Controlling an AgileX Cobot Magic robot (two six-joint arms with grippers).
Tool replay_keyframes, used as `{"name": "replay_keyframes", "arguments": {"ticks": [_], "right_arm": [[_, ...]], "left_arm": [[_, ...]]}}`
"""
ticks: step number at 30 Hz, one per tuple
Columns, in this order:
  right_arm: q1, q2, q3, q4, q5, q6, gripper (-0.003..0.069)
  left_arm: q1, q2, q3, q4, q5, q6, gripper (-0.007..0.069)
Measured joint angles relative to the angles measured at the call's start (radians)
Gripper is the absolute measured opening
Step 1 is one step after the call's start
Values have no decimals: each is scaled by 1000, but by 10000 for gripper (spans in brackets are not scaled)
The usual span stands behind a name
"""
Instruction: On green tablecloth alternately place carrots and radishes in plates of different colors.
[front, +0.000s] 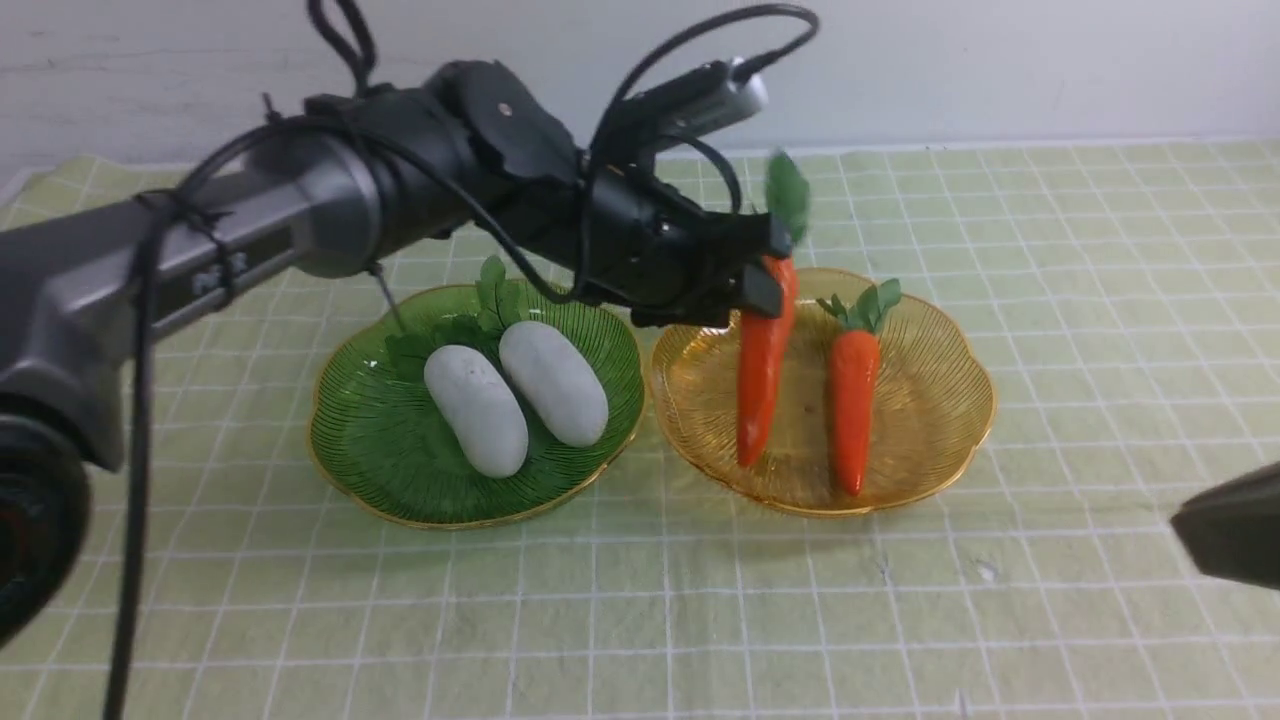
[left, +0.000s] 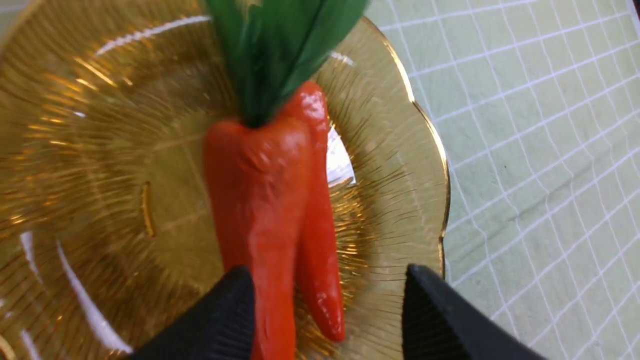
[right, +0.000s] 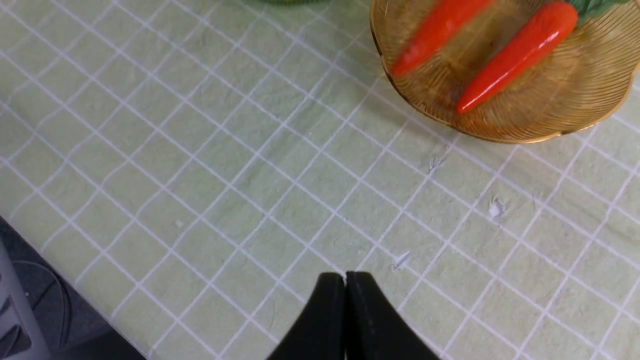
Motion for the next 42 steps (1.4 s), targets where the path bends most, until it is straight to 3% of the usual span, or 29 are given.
{"name": "replay_keyframes", "arguments": {"ticks": [4,9,15,17,18,21,25,27,36,42], "right_arm": [[0,-108,63,-12,6,22,-15],[0,-259,152,-93,9,68,-15],[0,-509,313,-205,-38,181,-15],[0,-618,439,-213,-229,206,-15],[0,-638,475,-213,-288,208,-15],[0,-690,667,-215,-633,203,-15],[0,-693,825,-228,-969,177,-15],[0,-695,852,-243,-1043,171,-15],[0,-695,864,-252,-1090,163,-15],[0,-695,864,-252,-1090,167,-15]], "left_arm": [[-1,41,-40,6,35,9,486],[37,28,-68,32,99,38,491],[124,-35,-115,48,212,41,318],[156,-68,-125,64,260,41,169],[158,-70,-125,65,264,41,158],[168,-79,-126,84,277,42,24],[168,-79,-126,91,287,44,-7],[168,-79,-126,91,292,46,-8],[185,-92,-126,91,307,85,-8],[258,-171,-225,94,319,45,-8]]}}
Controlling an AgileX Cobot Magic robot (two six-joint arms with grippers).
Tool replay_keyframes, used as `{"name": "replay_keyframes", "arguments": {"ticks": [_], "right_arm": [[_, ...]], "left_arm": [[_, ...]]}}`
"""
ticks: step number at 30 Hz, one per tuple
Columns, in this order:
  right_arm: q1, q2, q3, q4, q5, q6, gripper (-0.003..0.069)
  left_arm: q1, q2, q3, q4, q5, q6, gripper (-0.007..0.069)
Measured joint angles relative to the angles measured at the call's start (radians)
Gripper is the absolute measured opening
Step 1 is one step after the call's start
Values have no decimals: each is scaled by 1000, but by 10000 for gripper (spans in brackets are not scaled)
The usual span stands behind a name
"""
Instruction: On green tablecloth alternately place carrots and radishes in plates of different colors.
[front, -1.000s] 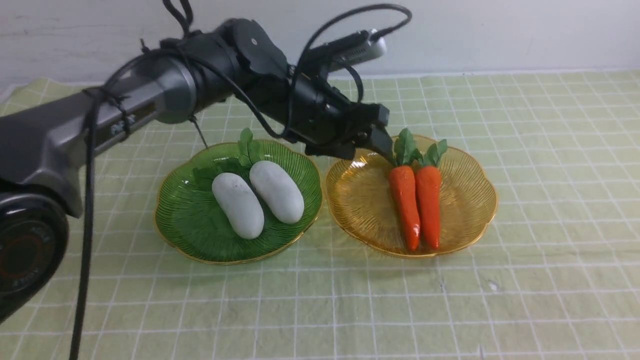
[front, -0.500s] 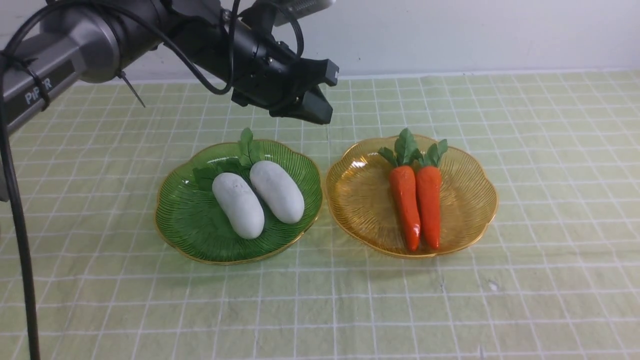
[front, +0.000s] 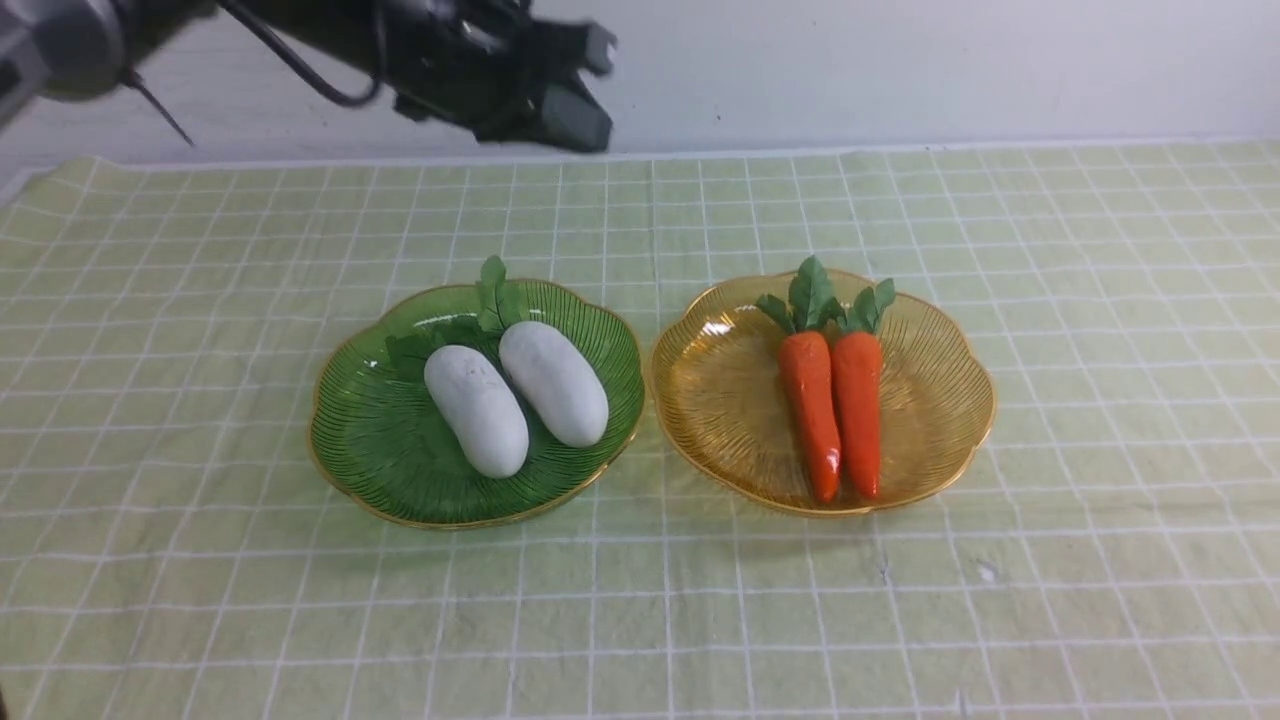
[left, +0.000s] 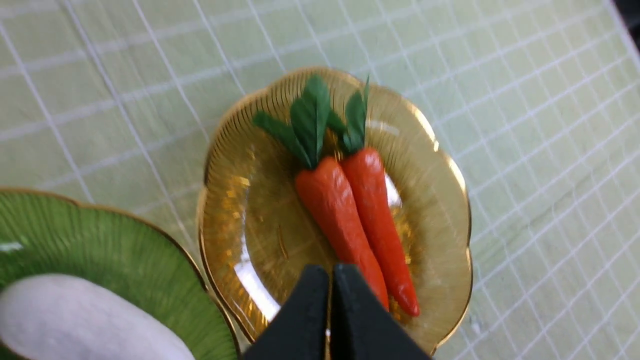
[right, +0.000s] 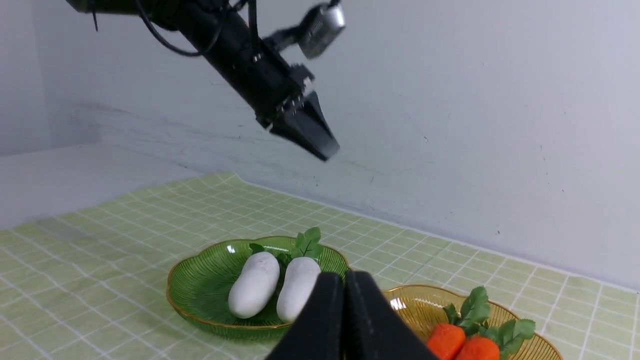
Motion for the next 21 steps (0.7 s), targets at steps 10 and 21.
{"name": "replay_keyframes", "arguments": {"ticks": [10,21], "right_arm": [[0,0,0,0,-2,4,-15],[-83,-23,8,73,100,4,-15]], "left_arm": [[89,-164,-89,85,201,-43,-8],[98,-169,-88,167,229,-56,-8]]}}
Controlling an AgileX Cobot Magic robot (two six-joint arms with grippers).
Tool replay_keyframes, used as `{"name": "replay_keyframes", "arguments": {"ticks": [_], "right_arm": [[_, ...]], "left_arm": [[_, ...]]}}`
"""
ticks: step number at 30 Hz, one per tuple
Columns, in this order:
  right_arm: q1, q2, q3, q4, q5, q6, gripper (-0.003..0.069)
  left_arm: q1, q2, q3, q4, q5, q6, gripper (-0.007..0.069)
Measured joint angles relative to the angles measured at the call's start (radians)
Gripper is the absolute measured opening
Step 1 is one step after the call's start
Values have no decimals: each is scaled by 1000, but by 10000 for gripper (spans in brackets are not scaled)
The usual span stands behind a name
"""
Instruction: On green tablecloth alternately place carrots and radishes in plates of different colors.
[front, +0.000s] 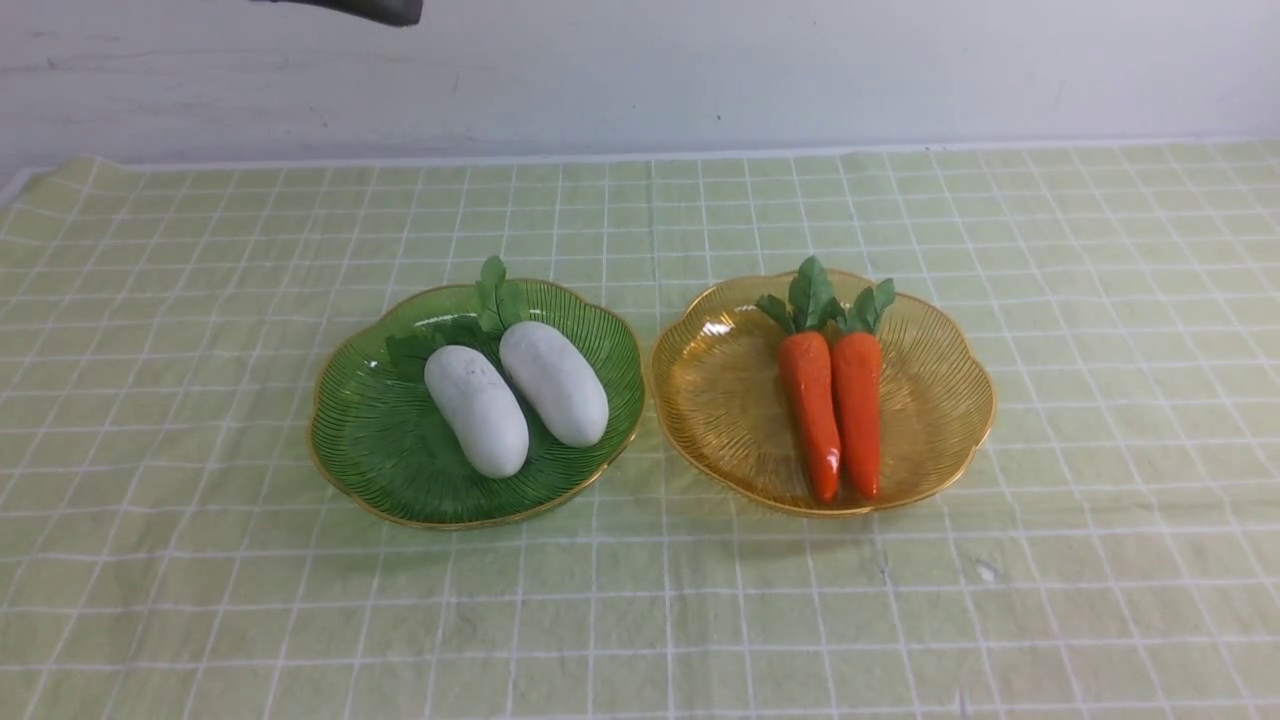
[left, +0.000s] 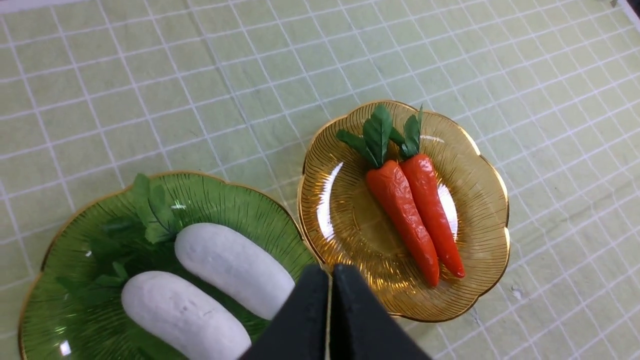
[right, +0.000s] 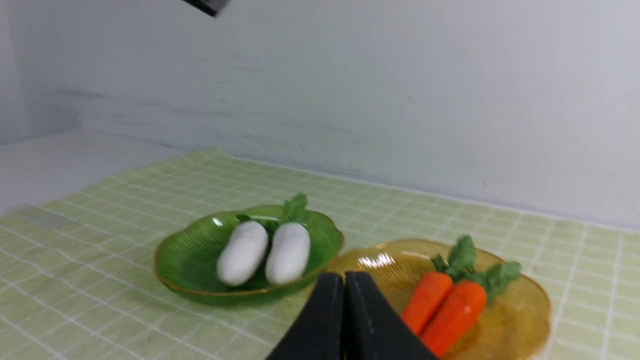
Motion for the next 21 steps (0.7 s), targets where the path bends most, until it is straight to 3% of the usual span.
{"name": "replay_keyframes", "arguments": {"ticks": [11,14,21], "right_arm": [[-393,-112,230,16,44,1,-15],[-467,-112,249,18,68,1,-15],[-528,-112,247,19,93,3,-15]], "left_arm": [[0,0,0,5,0,1,-8],[0,0,0,10,0,3,-8],[0,-40,15,69,0,2,-8]]}}
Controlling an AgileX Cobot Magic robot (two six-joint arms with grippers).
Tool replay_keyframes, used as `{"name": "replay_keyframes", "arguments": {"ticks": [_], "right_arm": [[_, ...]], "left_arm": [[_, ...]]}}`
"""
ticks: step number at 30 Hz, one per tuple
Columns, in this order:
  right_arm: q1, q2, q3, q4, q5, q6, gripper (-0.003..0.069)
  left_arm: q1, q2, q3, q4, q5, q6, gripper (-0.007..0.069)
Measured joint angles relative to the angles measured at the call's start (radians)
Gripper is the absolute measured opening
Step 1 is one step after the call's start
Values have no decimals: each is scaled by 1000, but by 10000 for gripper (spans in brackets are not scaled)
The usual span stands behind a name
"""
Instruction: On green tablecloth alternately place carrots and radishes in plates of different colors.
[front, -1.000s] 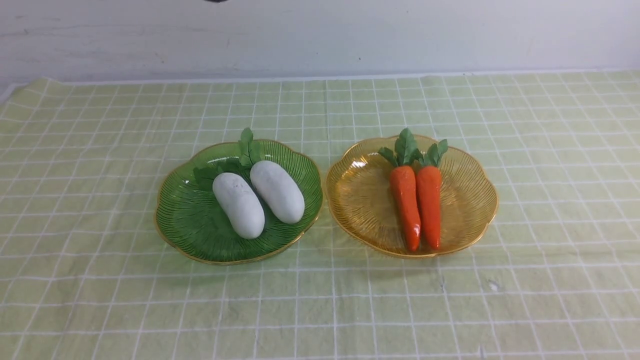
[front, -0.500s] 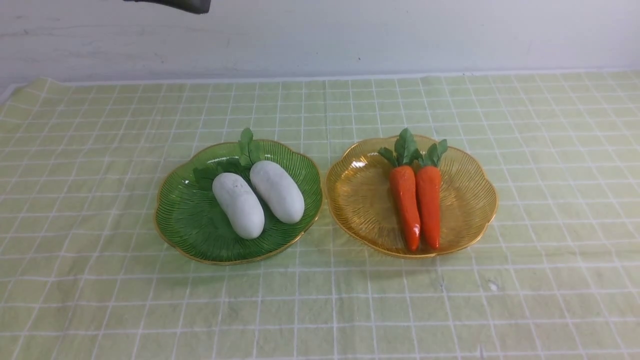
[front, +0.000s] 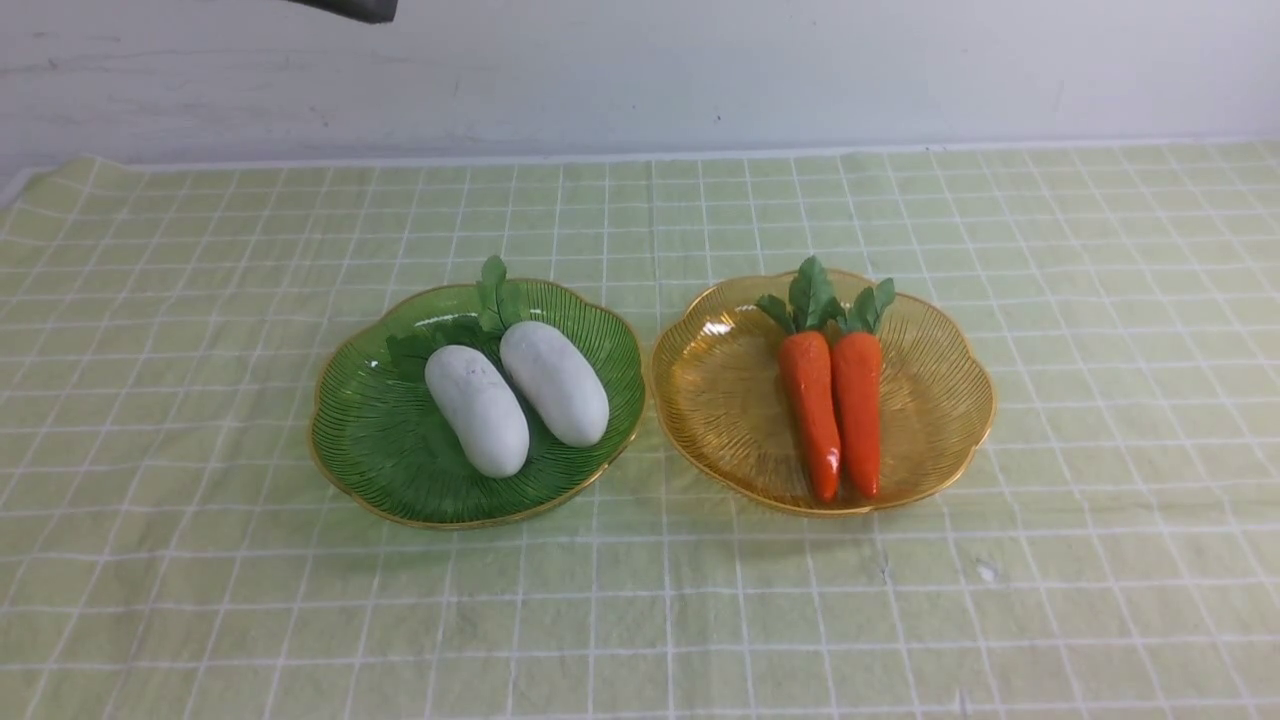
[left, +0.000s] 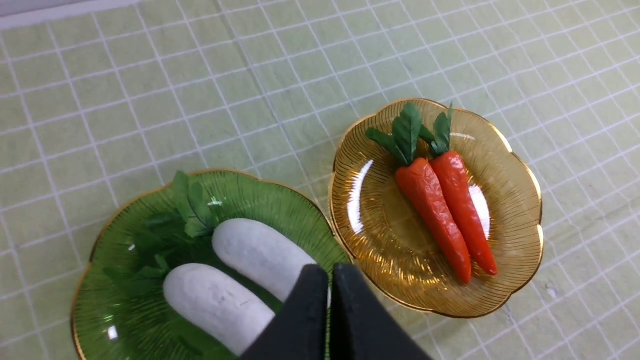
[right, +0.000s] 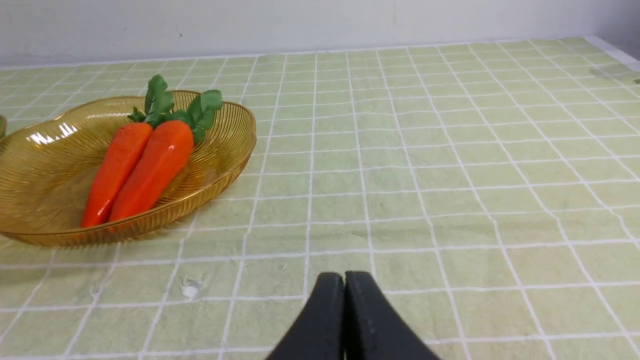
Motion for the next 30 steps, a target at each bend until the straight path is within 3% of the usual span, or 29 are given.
{"name": "replay_keyframes", "arguments": {"ticks": [9,20,28,29,30], "right_arm": [[-1,0,-1,0,0,1,-15],[-1,0,-1,0,2,1,-15],[-3,0,-1,1,2,1,-15],[-4,0,-1,1,2,1,-15],[-5,0,-1,1,2,1,-15]], "left_arm": [[0,-265,271,32,0,2,-8],[0,-711,899,2,-10,90,-8],[0,-1066,1302,-100,-264,149,-8],[0,-1155,1401,-141,-405,186,-8],[0,-1191,1428,-154,-451,200,-8]]}}
